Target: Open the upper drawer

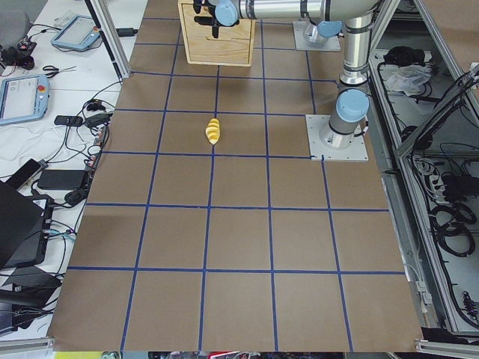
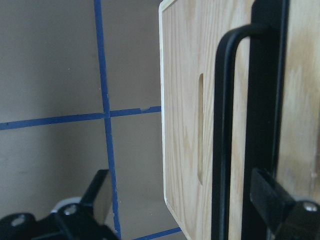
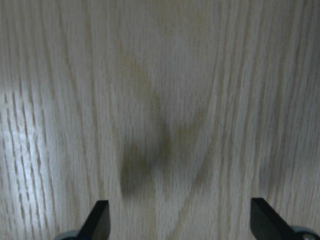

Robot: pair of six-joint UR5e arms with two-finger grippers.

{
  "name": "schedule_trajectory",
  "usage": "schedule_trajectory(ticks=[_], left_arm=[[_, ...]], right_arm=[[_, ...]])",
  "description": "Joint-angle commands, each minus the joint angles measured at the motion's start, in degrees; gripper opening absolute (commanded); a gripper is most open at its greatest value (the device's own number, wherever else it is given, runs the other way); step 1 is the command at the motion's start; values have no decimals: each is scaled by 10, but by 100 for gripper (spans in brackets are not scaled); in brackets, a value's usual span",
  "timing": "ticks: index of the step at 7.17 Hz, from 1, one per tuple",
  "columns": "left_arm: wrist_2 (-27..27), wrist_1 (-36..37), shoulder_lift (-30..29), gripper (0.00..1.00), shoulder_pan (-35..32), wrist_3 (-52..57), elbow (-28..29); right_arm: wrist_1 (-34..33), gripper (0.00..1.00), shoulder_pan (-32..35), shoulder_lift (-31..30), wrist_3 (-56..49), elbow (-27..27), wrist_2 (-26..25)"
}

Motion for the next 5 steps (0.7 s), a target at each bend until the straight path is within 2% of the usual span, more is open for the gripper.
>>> schedule_trajectory(ticks=[1, 5], left_arm=[[4, 7, -12, 100, 1, 23, -6], [41, -44, 15, 100, 65, 80, -26]], right_arm=[[0, 100, 0, 0, 0, 1, 0], [0, 100, 0, 0, 0, 0, 0]])
